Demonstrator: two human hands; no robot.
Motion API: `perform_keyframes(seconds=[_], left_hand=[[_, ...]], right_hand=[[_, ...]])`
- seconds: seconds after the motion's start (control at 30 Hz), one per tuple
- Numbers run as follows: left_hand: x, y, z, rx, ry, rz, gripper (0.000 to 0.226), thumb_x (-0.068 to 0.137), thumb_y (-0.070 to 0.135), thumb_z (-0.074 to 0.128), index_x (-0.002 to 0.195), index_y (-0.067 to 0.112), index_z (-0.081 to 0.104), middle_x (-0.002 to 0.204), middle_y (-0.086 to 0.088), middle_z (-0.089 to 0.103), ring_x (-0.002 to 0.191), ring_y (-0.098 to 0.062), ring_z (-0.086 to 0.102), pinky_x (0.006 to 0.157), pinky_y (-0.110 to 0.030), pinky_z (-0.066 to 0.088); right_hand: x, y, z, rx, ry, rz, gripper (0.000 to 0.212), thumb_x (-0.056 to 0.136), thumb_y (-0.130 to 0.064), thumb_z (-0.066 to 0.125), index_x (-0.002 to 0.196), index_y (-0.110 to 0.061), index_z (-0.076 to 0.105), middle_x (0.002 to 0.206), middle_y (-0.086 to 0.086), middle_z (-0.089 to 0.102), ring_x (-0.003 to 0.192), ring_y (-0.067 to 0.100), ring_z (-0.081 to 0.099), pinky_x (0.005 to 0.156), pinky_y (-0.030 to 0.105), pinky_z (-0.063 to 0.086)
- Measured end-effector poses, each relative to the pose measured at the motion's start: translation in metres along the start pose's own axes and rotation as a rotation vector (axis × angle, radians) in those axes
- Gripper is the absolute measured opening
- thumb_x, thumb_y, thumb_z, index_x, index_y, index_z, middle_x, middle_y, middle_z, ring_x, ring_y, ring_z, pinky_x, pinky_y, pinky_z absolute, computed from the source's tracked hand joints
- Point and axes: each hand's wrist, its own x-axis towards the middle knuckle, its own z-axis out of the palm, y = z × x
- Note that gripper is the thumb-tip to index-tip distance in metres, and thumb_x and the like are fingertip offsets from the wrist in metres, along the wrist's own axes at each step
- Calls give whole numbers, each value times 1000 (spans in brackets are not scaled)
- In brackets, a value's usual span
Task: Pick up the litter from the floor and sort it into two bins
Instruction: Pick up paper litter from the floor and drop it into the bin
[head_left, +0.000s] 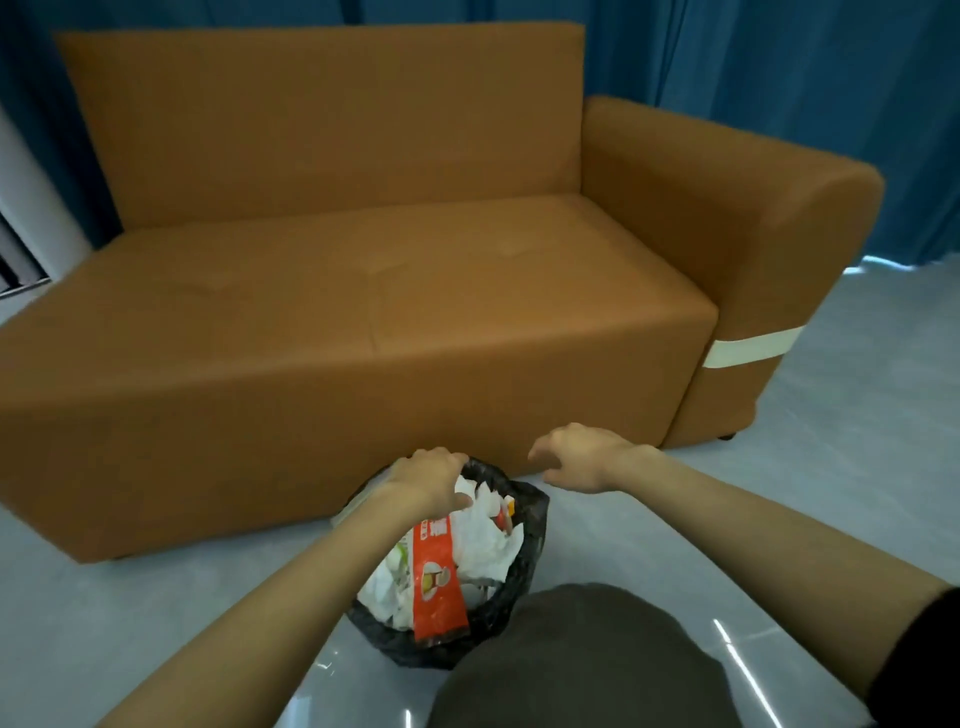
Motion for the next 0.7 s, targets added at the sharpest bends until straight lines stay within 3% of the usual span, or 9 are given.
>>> perform_keyframes(seconds=[0.23,0.33,0.7], left_hand=[[31,75,-49,-28,107,143,59,96,38,47,148,19,25,150,-7,33,135,-28,35,107,-43,37],[53,123,-63,-53,135,232,57,97,36,47,147,20,27,150,-5,33,136,-26,34,107,-41,37],[154,271,-49,-59,98,461,51,97,28,43,145,21,31,144,-2,40,130,-24,41,99,-37,40]], right_hand=[[-56,64,-30,-7,53,189,44,96,-30,48,139,-22,43,138,4,47,125,24,46,99,37,44],[-81,104,-25,7,74,312,41,95,-29,47,136,-21,45,134,4,51,121,24,49,92,33,45],[-112,236,71,289,123,763,44,94,-21,46,139,-22,42,139,6,44,129,25,42,100,34,39]])
